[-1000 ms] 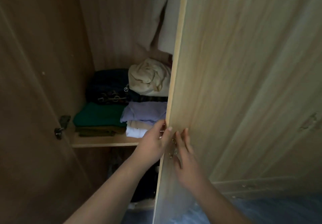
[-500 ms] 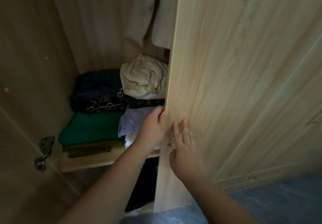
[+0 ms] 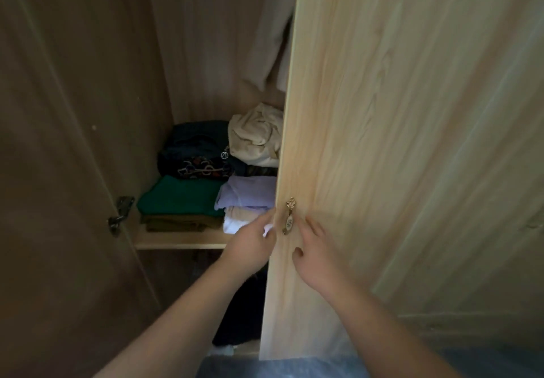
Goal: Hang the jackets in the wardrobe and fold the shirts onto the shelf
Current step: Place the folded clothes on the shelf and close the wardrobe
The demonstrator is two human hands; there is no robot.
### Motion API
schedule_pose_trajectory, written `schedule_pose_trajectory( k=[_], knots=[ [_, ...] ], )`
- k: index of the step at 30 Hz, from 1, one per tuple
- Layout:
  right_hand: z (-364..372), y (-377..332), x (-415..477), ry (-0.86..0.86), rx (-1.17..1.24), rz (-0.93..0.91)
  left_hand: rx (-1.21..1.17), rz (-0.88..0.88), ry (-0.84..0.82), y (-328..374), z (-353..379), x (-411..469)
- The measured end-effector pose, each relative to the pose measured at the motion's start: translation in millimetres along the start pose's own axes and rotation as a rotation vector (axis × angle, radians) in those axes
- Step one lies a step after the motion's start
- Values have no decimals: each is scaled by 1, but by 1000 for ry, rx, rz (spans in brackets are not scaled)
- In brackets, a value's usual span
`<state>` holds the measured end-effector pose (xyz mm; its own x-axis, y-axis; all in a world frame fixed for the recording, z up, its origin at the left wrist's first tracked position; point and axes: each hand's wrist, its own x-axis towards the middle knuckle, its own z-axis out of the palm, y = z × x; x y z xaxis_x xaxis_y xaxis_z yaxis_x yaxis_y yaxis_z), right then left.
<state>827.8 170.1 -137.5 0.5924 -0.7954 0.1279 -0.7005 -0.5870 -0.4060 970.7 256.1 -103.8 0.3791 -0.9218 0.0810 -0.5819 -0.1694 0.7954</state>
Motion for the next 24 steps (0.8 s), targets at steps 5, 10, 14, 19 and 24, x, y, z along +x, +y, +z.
schedule_pose_trajectory(
  k=[5, 10, 14, 19, 24],
  knots=[
    [3, 3, -77, -122, 57, -51, 208, -165, -9, -23, 21, -104],
    [12, -21, -144, -280, 206, -95, 316, -307, 113, -43, 8, -209],
    [32, -70, -169, -361, 231, -205, 390, -422, 240, -59, -38, -286],
    [46, -166, -187, -382, 287, -407, 214, -548, 484, -76, -115, -357],
    [55, -261, -192, -359, 329, -583, 255, -573, 702, -103, -193, -387]
  ],
)
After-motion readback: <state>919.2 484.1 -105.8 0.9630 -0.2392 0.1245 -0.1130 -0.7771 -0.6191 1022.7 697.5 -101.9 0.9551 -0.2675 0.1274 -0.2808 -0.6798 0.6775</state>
